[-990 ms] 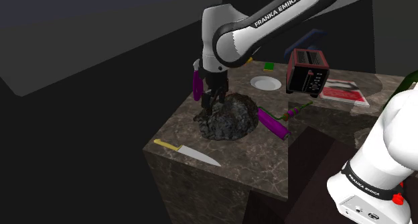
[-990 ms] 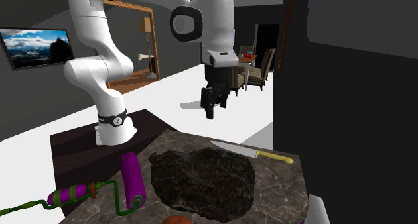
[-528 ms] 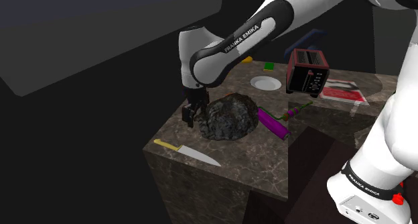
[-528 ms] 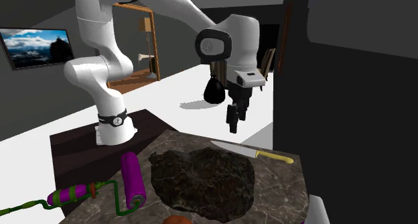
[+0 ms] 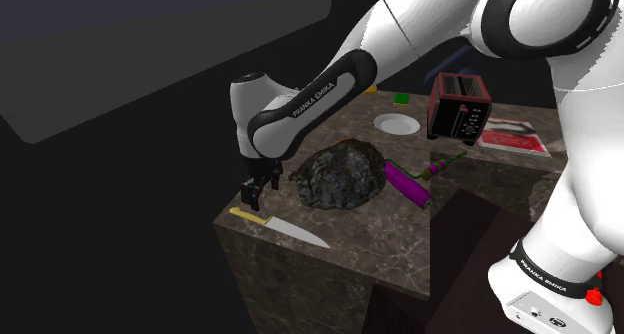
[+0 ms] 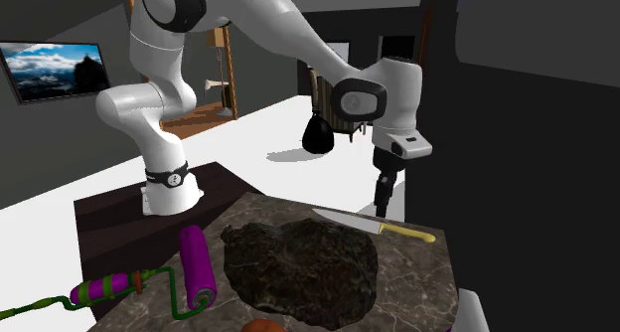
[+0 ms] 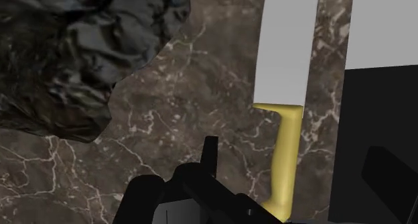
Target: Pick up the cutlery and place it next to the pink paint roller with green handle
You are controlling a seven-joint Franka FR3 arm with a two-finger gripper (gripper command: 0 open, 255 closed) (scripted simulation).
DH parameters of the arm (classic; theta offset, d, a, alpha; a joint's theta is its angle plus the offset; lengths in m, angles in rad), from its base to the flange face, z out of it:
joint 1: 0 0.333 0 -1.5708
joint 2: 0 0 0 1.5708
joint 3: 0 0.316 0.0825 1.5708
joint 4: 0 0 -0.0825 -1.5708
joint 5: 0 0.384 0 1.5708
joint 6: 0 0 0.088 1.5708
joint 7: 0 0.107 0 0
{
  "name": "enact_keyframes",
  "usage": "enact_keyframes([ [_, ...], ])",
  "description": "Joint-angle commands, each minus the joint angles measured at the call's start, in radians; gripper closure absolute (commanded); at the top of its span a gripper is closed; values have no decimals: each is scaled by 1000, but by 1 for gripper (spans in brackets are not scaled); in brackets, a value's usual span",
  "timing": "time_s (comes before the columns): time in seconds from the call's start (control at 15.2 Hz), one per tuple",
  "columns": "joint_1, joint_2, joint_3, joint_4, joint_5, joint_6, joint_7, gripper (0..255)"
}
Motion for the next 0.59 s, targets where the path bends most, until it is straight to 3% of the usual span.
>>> enact_keyframes([
  [0.0, 27, 78, -6, 88, -19, -11, 9, 0],
  [0.13, 49, 139, -11, 160, -31, -21, 14, 0],
  [0.53, 59, 192, -22, 162, -44, 30, 21, 0],
])
